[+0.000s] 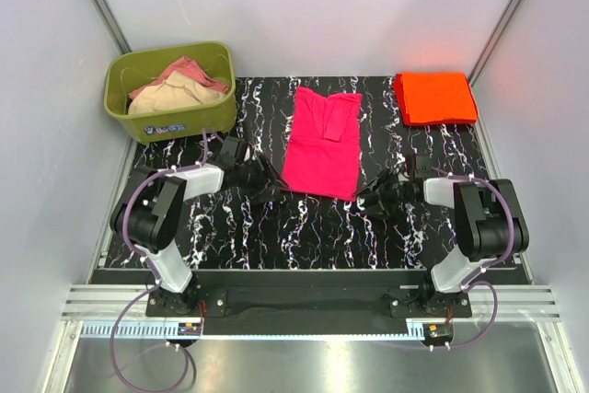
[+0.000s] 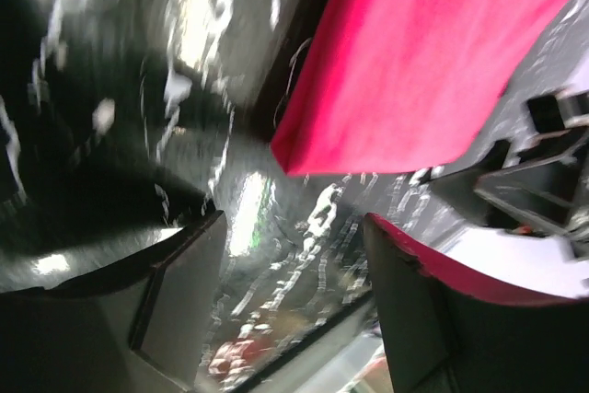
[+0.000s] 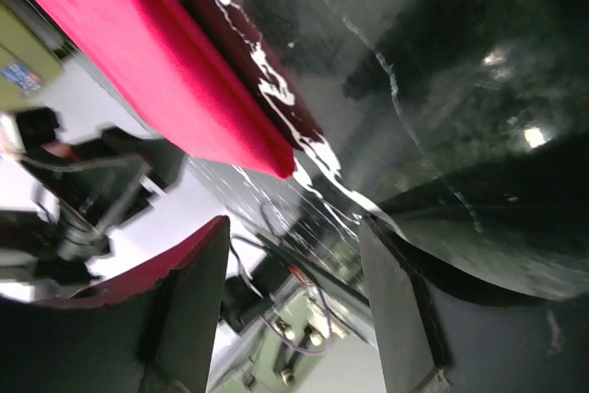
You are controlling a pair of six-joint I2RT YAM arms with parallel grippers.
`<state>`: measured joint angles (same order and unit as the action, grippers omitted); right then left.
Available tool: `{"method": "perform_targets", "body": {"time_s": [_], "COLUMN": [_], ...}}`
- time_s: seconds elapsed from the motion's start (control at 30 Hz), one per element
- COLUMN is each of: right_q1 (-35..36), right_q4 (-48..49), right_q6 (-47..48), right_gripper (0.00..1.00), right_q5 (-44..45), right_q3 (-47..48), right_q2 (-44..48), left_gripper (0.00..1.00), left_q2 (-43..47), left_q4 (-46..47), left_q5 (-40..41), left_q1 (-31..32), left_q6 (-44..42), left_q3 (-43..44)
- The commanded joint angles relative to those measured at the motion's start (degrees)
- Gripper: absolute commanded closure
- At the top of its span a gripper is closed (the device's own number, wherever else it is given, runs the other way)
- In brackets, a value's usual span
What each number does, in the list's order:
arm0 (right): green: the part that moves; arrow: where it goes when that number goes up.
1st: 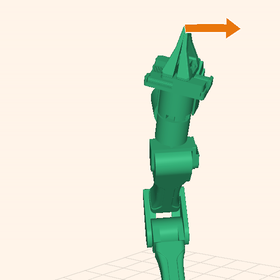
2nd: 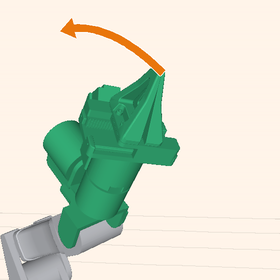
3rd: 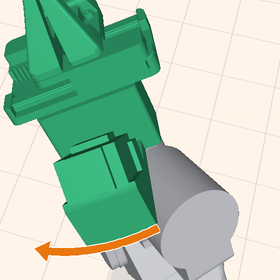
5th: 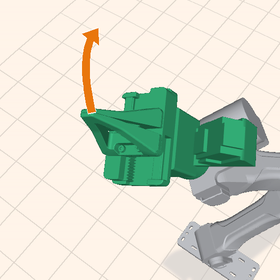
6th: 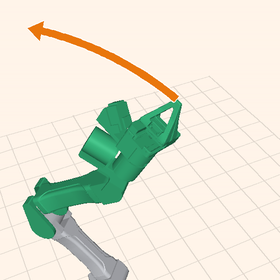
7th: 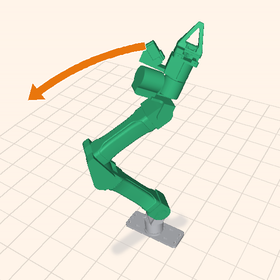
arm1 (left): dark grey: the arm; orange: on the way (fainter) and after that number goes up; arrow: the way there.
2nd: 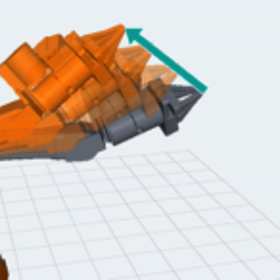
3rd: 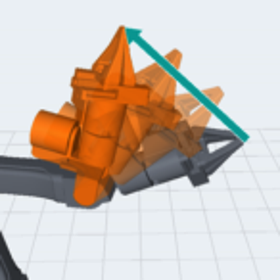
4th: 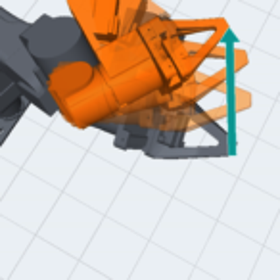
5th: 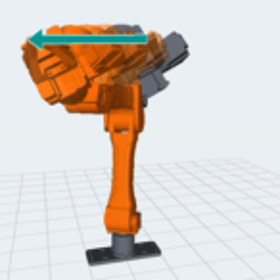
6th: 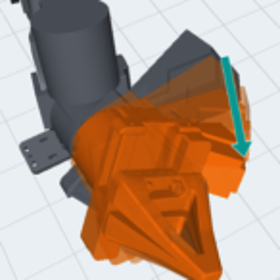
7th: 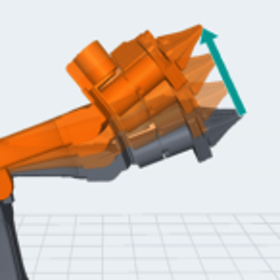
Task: Fold and stack the t-shirts
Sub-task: Fold the tshirt
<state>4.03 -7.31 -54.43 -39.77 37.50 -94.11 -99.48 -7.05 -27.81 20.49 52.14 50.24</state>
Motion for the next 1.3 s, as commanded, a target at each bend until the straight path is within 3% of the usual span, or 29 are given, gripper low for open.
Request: {"method": "perform_targets", "body": {"time_s": [0.0, 0.2, 0.4, 0.77, 0.97, 1.17, 1.27], "right_q1": [2.81, 7.65, 9.24, 10.99, 12.23, 12.40, 12.40], "right_q4": [13.08, 18.03, 19.97, 16.99, 12.86, 11.71, 11.35], "right_q6": [-12.86, -22.02, -32.05, -35.21, -34.86, -34.60, -33.90], "right_gripper": [0.34, 0.37, 0.43, 0.51, 0.50, 0.50, 0.62], "right_q5": [8.29, 16.82, 24.73, 28.25, 29.57, 30.10, 30.28], "right_q3": [-3.55, -6.03, -10.51, -10.87, -9.20, -9.46, -9.02], "right_q2": [2.52, 3.75, 5.34, 4.63, 4.81, 4.37, 3.49], "left_gripper": [0.32, 0.37, 0.38, 0.45, 0.50, 0.61, 0.70], "left_q2": [1.40, 0.26, -0.89, -1.68, -2.65, -3.87, -5.19], "left_q4": [11.17, 21.62, 28.31, 30.87, 32.45, 33.06, 33.41], "left_q5": [4.69, 8.21, 12.07, 13.66, 13.49, 13.31, 12.52], "left_q1": [1.56, 2.45, 2.98, 3.15, 3.24, 3.15, 3.15], "left_q6": [14.45, 30.26, 39.08, 42.34, 42.78, 42.08, 41.73], "left_q3": [-4.79, -11.64, -15.95, -18.42, -18.51, -16.85, -15.96]}}
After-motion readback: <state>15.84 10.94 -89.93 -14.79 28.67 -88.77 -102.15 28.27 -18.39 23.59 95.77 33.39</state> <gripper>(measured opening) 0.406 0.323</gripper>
